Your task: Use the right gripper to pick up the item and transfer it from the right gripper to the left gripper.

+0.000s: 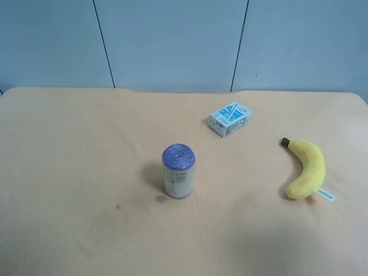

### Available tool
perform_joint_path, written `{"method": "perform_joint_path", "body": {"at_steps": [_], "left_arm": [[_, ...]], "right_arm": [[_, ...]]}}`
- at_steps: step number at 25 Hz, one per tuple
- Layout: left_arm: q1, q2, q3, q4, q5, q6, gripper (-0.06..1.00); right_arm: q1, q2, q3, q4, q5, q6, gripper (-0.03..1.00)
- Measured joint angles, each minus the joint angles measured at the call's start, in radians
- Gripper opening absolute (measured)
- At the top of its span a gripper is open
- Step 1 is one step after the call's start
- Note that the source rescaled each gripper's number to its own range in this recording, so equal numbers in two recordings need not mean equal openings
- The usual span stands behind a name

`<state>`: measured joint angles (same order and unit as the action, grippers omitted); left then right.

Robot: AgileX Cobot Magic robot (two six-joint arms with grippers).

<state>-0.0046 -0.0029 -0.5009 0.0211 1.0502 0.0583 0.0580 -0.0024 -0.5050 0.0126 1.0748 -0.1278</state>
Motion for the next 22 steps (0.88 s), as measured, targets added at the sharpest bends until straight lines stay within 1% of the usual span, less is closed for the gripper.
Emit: {"method": "perform_joint_path", "body": {"at_steps": [22], "left_arm": [[0.000,0.000,0.000,0.000,0.000,0.000,1.00]], "right_arm": [[0.000,0.000,0.000,0.000,0.000,0.000,1.00]]}}
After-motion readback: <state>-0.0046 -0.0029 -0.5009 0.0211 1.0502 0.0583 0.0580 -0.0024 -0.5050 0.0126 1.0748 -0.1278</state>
